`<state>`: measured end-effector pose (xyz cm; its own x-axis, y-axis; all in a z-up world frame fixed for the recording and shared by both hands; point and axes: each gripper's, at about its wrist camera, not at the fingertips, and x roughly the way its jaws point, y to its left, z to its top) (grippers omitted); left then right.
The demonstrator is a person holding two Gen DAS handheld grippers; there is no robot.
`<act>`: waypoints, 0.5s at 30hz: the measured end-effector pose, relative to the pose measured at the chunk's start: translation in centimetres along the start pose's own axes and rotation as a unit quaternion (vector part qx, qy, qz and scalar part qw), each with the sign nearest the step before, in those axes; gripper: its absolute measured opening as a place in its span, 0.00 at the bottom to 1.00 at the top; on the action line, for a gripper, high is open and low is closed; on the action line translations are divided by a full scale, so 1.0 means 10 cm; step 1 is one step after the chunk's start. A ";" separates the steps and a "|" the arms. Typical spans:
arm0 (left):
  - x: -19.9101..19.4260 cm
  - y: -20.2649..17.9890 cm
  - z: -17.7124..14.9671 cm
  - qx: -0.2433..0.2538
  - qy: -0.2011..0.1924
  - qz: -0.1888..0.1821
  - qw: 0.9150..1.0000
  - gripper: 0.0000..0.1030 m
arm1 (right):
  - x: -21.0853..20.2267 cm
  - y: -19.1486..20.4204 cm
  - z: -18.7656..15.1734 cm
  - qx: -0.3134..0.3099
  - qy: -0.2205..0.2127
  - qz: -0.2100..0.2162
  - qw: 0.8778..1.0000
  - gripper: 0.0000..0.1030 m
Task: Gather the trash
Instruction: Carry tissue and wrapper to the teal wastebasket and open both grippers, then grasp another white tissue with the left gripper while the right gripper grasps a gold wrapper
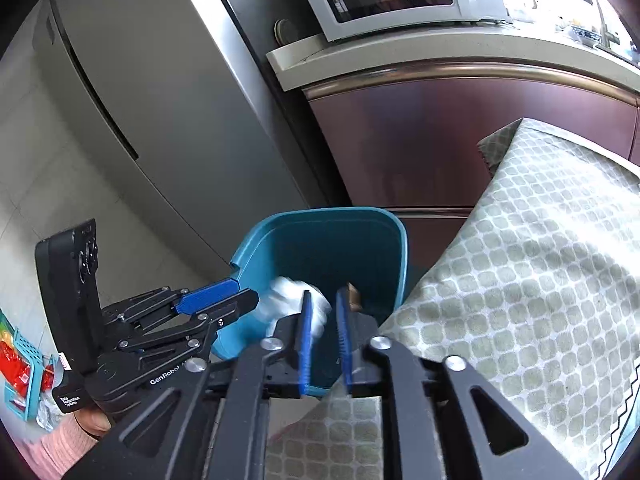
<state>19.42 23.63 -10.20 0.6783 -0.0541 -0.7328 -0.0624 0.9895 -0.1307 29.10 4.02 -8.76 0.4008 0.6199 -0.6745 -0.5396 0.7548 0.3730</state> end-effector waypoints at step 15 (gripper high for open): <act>-0.61 -0.60 -0.07 0.040 -0.072 -0.083 0.993 0.50 | -0.80 -0.09 -0.35 -0.030 -0.065 -0.007 0.997 0.41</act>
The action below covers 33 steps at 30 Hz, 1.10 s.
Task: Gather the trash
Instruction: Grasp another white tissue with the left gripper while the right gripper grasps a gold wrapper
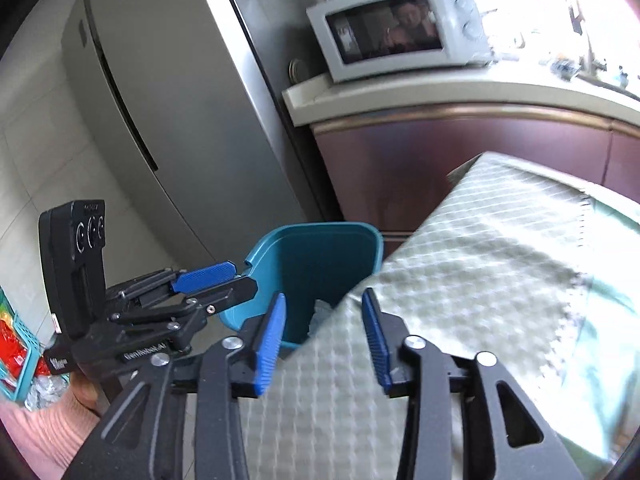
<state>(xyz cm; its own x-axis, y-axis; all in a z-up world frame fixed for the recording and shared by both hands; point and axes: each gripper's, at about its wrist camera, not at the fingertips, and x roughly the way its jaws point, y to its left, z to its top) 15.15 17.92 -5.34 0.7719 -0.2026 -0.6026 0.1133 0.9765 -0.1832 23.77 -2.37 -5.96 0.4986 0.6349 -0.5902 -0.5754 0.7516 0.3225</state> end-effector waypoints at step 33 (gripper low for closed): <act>0.62 -2.65 -0.02 0.145 0.036 -0.143 0.978 0.73 | -2.54 -1.66 -1.46 0.176 -0.146 -0.244 0.942 0.59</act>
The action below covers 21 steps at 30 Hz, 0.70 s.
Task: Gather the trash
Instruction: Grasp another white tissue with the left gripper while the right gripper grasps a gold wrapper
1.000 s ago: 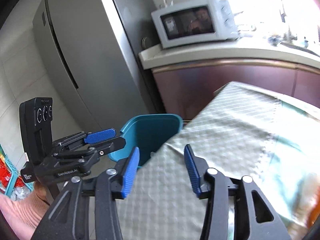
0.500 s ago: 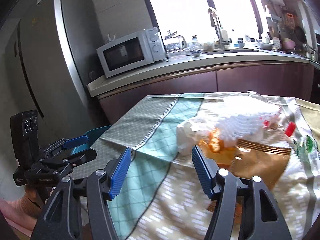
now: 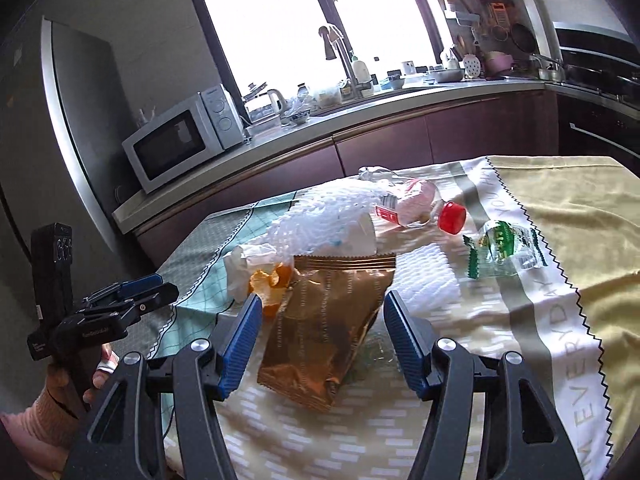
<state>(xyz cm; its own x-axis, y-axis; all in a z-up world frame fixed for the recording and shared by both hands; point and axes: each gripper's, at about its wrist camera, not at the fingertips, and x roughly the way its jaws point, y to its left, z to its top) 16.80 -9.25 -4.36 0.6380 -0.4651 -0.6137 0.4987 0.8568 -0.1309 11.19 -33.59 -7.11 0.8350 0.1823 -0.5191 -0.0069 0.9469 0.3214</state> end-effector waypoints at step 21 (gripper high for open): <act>0.80 -0.03 0.31 -0.021 0.070 -0.015 0.997 0.52 | 0.23 -0.20 -0.03 0.039 0.017 0.035 0.998 0.59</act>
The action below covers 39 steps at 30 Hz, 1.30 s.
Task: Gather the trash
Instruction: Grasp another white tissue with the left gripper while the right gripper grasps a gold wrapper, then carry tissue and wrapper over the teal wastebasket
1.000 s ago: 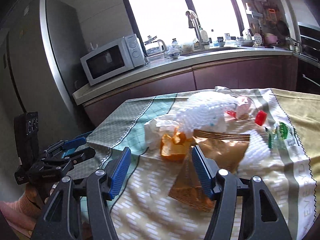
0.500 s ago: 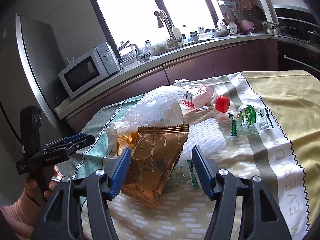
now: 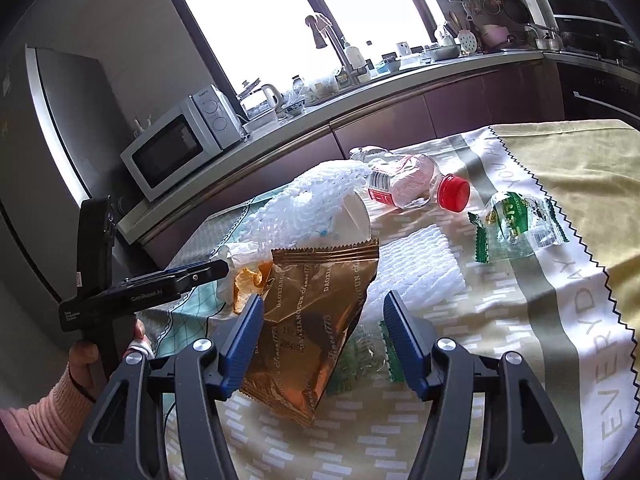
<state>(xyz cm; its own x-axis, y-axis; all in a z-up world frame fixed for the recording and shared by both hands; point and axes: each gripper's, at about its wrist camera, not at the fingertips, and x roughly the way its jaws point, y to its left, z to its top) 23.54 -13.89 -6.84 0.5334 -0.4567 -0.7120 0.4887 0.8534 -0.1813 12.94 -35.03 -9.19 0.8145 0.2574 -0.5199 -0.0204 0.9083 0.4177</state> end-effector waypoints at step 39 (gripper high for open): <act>-0.96 0.24 -0.35 -0.013 -0.062 -0.005 0.998 0.06 | -0.21 0.43 0.07 -0.032 -0.013 0.073 0.997 0.02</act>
<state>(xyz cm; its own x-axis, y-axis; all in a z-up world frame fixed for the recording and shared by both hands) 17.20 -6.55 -2.83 0.6104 -0.4909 -0.6217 0.4770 0.8544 -0.2063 11.51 -31.93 -5.79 0.8149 0.3813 -0.4366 -0.1767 0.8808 0.4393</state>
